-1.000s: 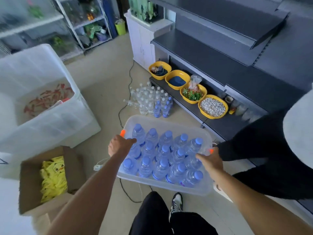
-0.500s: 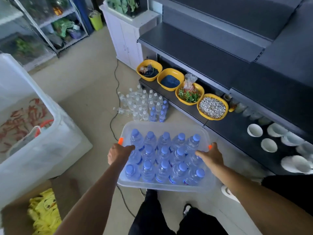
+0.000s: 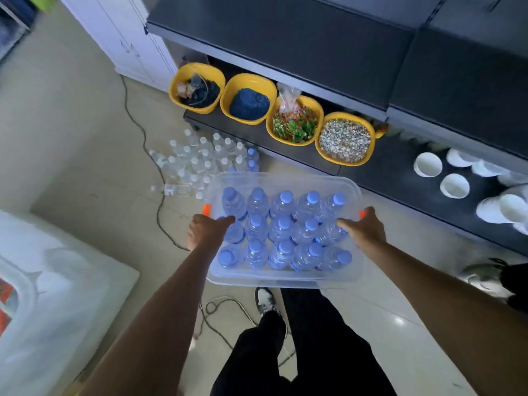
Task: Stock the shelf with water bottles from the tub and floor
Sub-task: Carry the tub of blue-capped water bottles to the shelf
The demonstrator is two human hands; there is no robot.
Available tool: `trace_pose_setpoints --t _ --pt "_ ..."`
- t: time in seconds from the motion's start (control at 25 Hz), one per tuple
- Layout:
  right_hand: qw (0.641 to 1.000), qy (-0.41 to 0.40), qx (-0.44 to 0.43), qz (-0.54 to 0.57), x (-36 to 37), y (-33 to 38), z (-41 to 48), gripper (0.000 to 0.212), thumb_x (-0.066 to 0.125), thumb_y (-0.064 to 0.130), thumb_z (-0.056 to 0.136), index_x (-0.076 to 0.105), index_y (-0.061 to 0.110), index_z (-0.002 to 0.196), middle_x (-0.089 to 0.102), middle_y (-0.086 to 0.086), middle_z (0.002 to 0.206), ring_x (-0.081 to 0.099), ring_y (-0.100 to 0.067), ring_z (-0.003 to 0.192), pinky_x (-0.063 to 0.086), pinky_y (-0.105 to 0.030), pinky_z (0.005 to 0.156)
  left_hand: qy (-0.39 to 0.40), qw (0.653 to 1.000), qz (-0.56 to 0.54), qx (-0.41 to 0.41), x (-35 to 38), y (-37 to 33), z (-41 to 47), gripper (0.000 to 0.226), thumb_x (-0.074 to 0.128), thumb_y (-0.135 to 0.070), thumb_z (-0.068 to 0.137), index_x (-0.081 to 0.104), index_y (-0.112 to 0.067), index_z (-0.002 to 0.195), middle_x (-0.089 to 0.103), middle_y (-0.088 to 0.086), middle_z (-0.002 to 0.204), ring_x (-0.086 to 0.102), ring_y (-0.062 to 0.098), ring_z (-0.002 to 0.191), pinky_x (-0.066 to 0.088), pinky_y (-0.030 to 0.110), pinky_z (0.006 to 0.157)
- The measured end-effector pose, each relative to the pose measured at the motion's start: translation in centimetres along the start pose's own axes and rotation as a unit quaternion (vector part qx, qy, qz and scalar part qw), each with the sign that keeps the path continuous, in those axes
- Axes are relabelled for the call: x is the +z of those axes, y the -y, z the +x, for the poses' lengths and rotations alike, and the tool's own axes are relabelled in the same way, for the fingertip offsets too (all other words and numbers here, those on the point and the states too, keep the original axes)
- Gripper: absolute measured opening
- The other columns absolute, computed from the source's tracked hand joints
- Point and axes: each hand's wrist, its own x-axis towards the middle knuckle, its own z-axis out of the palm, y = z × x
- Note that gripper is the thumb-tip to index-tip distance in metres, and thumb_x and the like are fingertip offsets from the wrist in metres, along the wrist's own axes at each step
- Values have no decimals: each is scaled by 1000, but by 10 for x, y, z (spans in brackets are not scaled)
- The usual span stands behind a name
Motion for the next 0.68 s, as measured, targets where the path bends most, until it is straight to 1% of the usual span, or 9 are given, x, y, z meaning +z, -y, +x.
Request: trace_pose_setpoints --t 0.12,0.2,0.28,0.36,0.44,0.56,0.64,0.68 --pt "1000 -6 27 2 16 11 54 75 75 55 72 48 14 129 63 -7 128 67 -35 105 59 -49 88 13 1000 8 -1 33 -29 54 86 84 -59 68 60 -1 127 67 18 123 65 36 114 54 45 94" --pt "999 -12 44 14 32 6 83 79 75 56 69 49 15 131 64 -7 130 67 -34 108 59 -49 89 22 999 19 14 61 -43 91 89 85 -61 65 60 -1 126 68 19 123 65 37 114 53 44 92" --pt "997 -30 68 33 53 -4 112 84 77 59 64 50 17 132 64 -7 130 66 -32 110 58 -46 89 32 998 43 33 95 -56 129 93 86 -64 63 59 -1 126 67 20 124 64 38 116 52 44 91" --pt "994 -42 88 53 80 -17 142 88 77 63 60 50 19 131 65 -6 128 66 -30 109 56 -39 85 51 996 60 40 130 -65 167 96 85 -67 60 57 -3 127 67 18 124 64 37 116 51 42 89" --pt "990 -50 115 64 104 -28 172 89 76 67 56 51 22 129 66 -5 122 68 -30 103 55 -37 80 67 994 72 51 164 -72 201 98 85 -68 58 57 -5 128 67 15 123 65 35 114 52 41 89" --pt "982 -76 155 76 143 -56 220 86 79 66 55 52 23 125 69 -6 113 71 -32 93 60 -43 80 105 987 99 77 223 -77 251 96 82 -71 57 59 -6 124 68 13 119 66 34 110 54 39 87" --pt "980 -82 166 77 165 -70 244 85 82 62 59 52 20 127 69 -7 114 71 -33 95 61 -47 82 118 982 118 88 254 -78 274 95 81 -70 58 59 -7 125 68 13 120 66 34 110 52 37 85" --pt "977 -86 176 86 179 -80 259 85 83 60 61 52 19 128 69 -8 115 71 -33 97 61 -48 84 124 980 125 95 274 -79 289 94 82 -69 59 59 -7 126 68 13 121 66 34 111 53 38 87"
